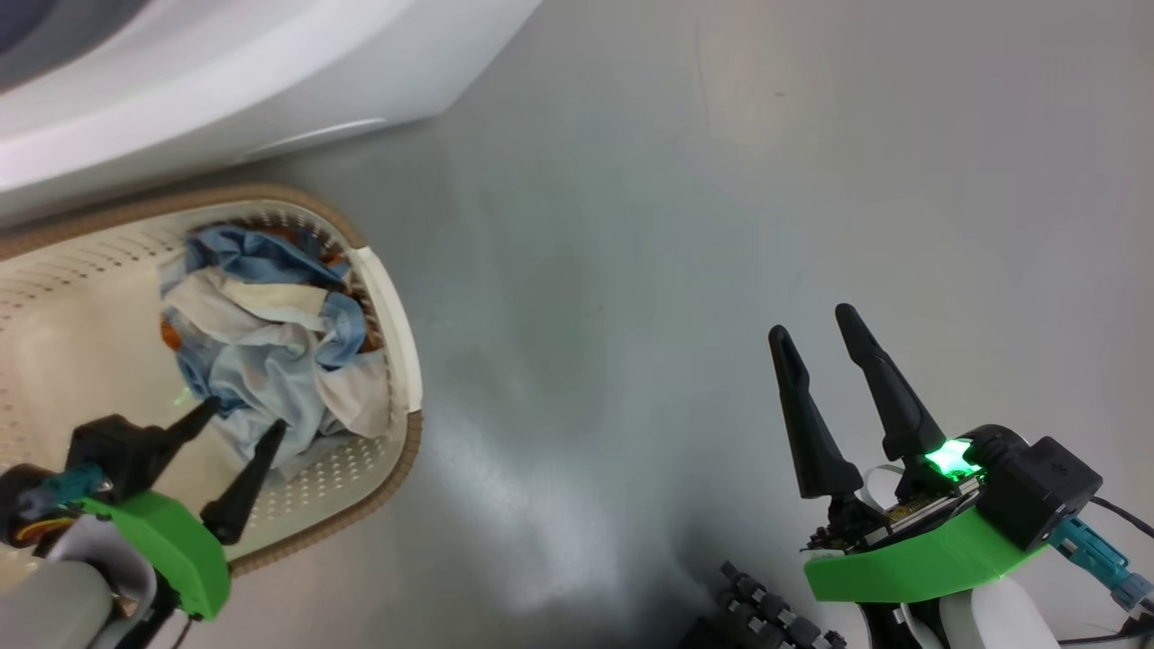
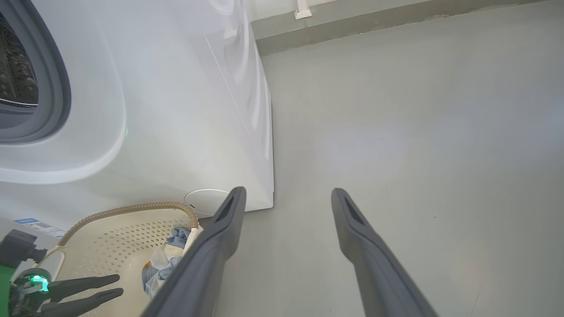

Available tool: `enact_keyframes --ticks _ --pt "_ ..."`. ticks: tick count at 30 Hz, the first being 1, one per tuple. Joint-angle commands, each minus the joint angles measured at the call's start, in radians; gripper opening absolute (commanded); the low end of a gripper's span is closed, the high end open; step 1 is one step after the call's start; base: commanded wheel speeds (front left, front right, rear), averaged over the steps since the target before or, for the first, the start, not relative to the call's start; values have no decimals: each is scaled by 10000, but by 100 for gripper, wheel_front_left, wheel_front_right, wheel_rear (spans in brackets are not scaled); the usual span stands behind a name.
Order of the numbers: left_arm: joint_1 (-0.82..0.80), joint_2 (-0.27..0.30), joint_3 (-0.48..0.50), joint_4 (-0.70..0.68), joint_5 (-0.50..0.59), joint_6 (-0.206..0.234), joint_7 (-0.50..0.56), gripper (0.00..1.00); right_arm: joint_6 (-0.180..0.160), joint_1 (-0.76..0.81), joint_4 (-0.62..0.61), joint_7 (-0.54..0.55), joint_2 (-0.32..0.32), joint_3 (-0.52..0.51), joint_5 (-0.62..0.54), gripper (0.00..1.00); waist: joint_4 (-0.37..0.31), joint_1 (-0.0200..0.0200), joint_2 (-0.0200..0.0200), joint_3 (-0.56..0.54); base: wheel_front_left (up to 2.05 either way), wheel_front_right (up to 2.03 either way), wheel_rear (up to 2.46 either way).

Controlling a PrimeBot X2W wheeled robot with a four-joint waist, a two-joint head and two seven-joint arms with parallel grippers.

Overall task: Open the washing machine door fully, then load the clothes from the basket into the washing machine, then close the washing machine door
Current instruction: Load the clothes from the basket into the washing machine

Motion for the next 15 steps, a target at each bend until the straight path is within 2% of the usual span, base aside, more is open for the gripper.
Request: enact_keyframes --ticks 1,15 --pt "-258 430 130 147 -130 -15 -65 100 16 76 -254 -48 -75 280 98 100 -214 -1 0 218 0 0 0" --pt "-1529 701 -1121 1798 -1333 -15 -47 100 16 388 -743 -48 -75 917 313 100 -998 -1 0 871 0 0 0"
